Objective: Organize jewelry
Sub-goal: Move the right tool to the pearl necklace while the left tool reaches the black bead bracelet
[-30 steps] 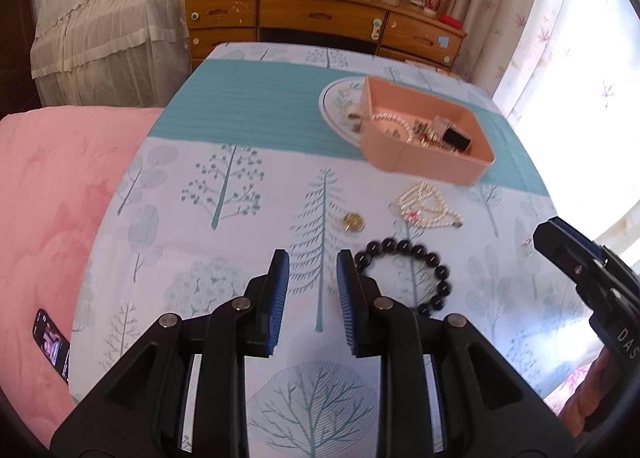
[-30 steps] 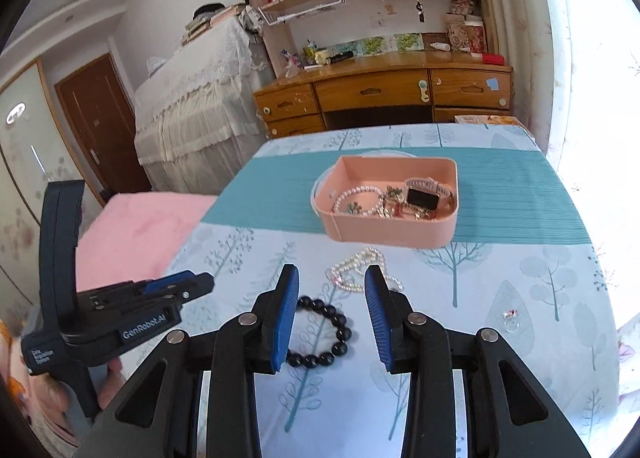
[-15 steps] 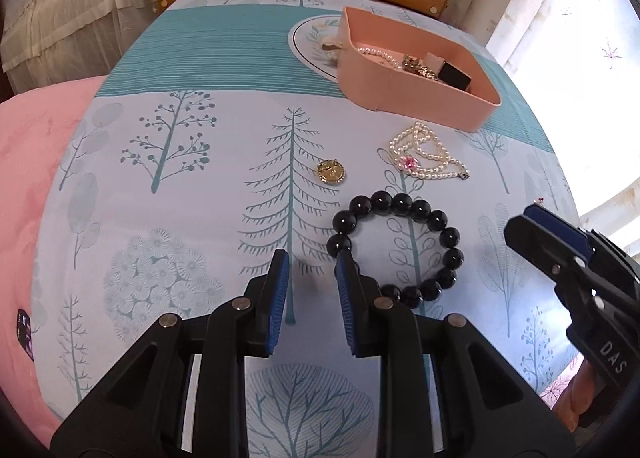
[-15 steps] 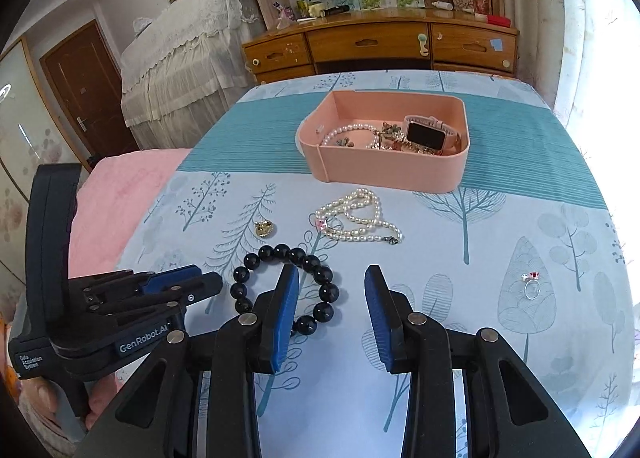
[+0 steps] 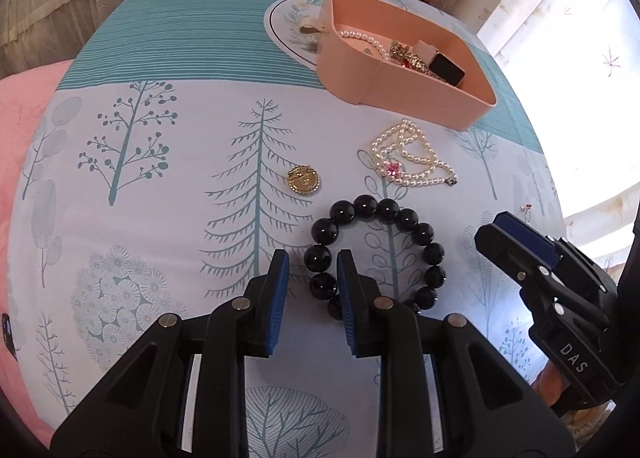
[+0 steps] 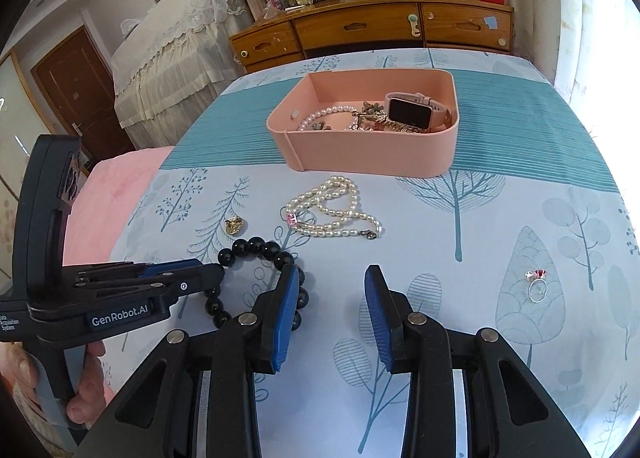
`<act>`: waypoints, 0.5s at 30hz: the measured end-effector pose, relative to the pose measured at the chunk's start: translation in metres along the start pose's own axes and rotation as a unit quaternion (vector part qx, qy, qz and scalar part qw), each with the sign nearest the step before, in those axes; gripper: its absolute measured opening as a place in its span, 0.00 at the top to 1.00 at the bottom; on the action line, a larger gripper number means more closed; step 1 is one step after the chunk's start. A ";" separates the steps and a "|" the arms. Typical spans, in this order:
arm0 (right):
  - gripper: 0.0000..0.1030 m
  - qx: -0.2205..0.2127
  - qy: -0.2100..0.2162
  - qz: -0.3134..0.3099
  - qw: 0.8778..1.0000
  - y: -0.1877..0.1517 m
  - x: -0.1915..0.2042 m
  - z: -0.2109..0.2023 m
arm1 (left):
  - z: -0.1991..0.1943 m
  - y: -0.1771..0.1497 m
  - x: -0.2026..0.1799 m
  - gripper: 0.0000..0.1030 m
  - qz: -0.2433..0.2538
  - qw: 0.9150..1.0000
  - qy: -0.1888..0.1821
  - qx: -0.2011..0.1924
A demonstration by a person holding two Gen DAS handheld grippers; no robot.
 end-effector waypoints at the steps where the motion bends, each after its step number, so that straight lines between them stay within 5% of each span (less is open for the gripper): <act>1: 0.66 0.001 0.001 0.000 1.000 0.000 -0.001 0.002 | 0.002 0.000 -0.001 0.78 0.002 1.000 0.000 0.003; 8: 0.66 0.004 0.003 0.007 1.000 0.002 -0.007 0.015 | 0.009 0.002 -0.014 0.57 0.040 0.999 0.003 0.008; 15: 0.66 0.017 0.003 0.002 1.000 0.022 -0.012 0.041 | 0.013 -0.001 -0.024 0.57 0.096 0.995 0.028 0.008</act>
Point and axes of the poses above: each gripper's, at about its wrist camera, not at the fingertips, and z roughly the way its jaws point, x to its left, y to its top, the point moved 7 cm from there along z, roughly the way its jaws point, and after that the axes turned 15 degrees about -x, right-handed, at the moved point
